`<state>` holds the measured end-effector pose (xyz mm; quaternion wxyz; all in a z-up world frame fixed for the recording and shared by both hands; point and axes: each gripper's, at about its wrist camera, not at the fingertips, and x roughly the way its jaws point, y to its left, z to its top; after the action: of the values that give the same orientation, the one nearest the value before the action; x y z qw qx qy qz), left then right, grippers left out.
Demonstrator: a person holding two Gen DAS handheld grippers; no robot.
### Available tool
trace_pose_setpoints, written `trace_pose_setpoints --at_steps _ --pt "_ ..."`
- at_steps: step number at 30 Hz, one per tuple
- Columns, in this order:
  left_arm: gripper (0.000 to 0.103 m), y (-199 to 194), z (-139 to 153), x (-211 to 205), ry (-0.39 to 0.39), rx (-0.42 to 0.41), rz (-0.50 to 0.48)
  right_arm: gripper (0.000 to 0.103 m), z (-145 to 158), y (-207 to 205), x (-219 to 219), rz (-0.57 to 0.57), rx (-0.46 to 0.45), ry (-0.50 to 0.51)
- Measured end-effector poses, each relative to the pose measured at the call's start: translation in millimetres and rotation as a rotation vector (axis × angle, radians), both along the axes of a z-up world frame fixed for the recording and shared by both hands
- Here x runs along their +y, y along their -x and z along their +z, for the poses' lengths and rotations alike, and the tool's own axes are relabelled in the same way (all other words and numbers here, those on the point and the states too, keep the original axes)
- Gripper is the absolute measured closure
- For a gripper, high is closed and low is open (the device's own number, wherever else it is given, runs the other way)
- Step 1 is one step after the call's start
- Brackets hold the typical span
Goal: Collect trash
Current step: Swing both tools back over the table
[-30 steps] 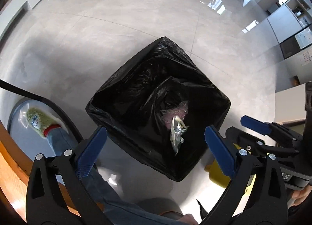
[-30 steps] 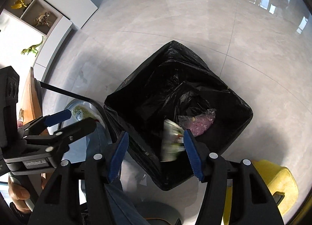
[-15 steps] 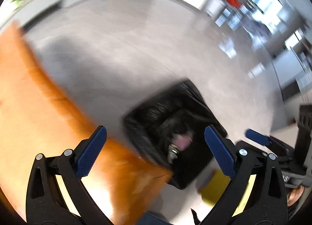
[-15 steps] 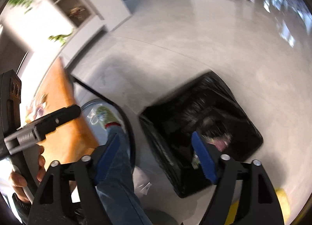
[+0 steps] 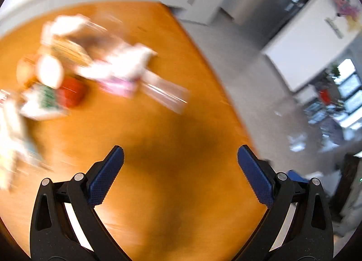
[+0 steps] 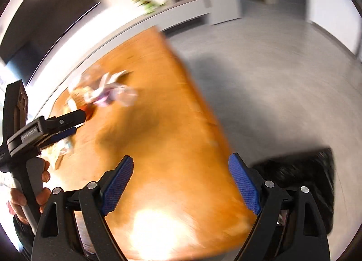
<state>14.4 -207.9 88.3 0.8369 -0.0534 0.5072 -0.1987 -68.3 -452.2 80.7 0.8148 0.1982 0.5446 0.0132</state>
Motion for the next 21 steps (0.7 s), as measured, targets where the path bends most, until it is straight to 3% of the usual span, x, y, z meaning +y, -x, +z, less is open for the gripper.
trace_pose_setpoints --at_steps 7,13,16,19,21 --pt "0.006 -38 19 85 -0.148 -0.054 0.112 0.017 -18 -102 91 0.212 0.046 0.017" --pt "0.006 -54 7 155 -0.222 -0.017 0.209 0.019 -37 -148 140 0.340 0.086 0.060" --pt "0.006 -62 -5 176 -0.206 0.011 0.250 0.036 -47 -160 161 0.393 0.125 0.084" --pt "0.006 -71 -21 189 -0.233 0.042 0.254 0.061 -60 -162 167 0.414 0.167 0.087" --pt "0.006 -73 -30 188 -0.255 0.055 0.249 0.062 -64 -163 166 0.407 0.172 0.053"
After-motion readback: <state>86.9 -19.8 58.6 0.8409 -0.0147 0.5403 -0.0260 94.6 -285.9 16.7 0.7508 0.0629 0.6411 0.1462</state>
